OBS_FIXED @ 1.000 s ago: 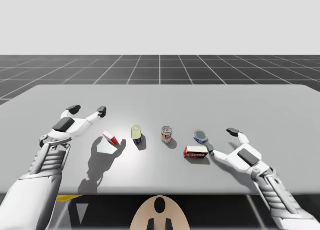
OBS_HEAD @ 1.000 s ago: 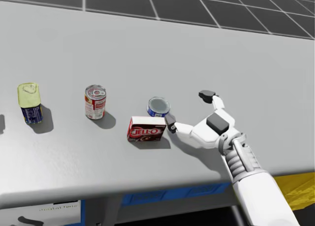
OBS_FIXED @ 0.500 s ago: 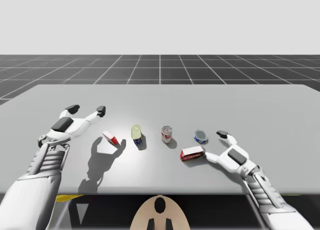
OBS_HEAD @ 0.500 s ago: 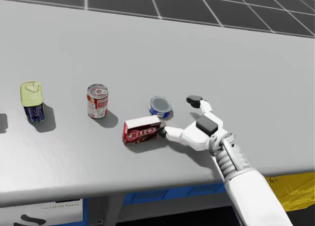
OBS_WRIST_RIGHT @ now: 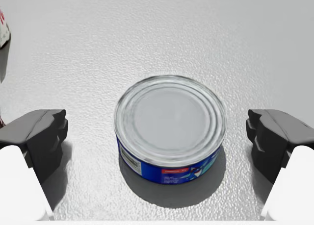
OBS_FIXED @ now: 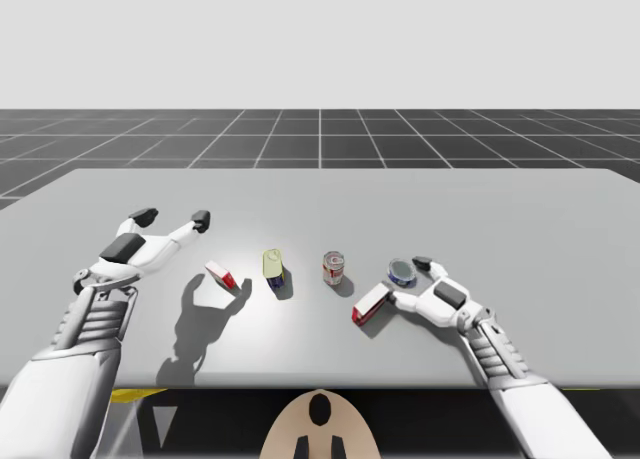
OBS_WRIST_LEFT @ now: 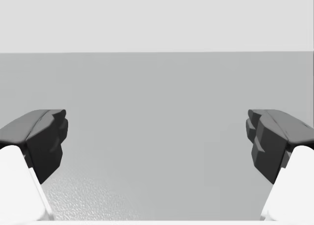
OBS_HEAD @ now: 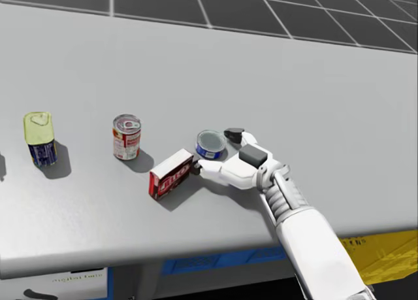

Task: Grasp the tuna can and hold it up.

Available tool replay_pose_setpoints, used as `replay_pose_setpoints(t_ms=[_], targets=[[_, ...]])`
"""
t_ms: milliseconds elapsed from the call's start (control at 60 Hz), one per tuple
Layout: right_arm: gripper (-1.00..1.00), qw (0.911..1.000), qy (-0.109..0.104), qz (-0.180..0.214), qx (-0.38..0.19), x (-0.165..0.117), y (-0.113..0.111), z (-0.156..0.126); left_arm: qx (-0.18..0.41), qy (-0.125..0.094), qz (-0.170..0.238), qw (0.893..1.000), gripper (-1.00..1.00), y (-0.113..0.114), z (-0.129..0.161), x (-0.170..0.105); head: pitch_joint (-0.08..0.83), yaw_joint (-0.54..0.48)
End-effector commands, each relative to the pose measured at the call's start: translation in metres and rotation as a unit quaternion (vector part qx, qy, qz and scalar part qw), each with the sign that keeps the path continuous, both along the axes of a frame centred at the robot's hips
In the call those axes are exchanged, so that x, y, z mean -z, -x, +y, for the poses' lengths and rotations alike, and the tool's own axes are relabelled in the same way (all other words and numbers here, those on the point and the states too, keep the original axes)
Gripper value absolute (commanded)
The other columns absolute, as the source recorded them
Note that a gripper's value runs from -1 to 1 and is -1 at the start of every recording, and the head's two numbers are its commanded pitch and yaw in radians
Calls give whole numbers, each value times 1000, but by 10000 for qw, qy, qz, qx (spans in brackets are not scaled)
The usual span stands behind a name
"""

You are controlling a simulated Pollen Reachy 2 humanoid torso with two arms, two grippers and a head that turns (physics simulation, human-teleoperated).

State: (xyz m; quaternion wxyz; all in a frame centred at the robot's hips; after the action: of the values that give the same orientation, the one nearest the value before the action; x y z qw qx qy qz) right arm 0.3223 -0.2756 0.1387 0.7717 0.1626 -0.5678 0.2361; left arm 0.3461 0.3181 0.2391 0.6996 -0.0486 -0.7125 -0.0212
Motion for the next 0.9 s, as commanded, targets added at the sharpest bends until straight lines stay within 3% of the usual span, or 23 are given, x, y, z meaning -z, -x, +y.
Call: replay_pose_setpoints(t_ms=[17, 300, 333, 350, 367, 383, 417, 650, 900], targets=[[-1000, 9999, -34, 95, -88, 0, -11, 9, 4, 6, -9, 10000, -1000, 0, 0, -1, 671, -314], [-1000, 9996, 127, 203, -175, 6, -17, 10, 7, 5, -6, 10000, -1000, 1, 0, -1, 663, -314], [-908, 9996, 160, 159, -152, 7, -16, 10, 7, 3, -5, 10000, -1000, 1, 0, -1, 662, -314], [-440, 9997, 234, -58, 86, 8, -14, 10, 6, 4, -4, 10000, -1000, 1, 0, -1, 660, -314], [95, 9998, 200, -13, 47, 9, -15, 10, 6, 3, -4, 10000, -1000, 1, 0, -1, 660, -315], [501, 9998, 205, 35, 33, 9, -15, 10, 5, 3, -5, 10000, -1000, 1, 0, -1, 660, -315], [1000, 9996, 232, 131, 8, 9, -13, 9, 4, 3, -6, 10000, -1000, 1, 0, -1, 658, -315], [1000, 9996, 236, 157, 84, 10, -13, 7, -5, 6, -10, 10000, -1000, 1, 0, -1, 614, -320], [1000, 9996, 234, 138, 77, 11, -13, 7, -24, -3, -12, 10000, -1000, 1, 0, -1, 405, -325]])
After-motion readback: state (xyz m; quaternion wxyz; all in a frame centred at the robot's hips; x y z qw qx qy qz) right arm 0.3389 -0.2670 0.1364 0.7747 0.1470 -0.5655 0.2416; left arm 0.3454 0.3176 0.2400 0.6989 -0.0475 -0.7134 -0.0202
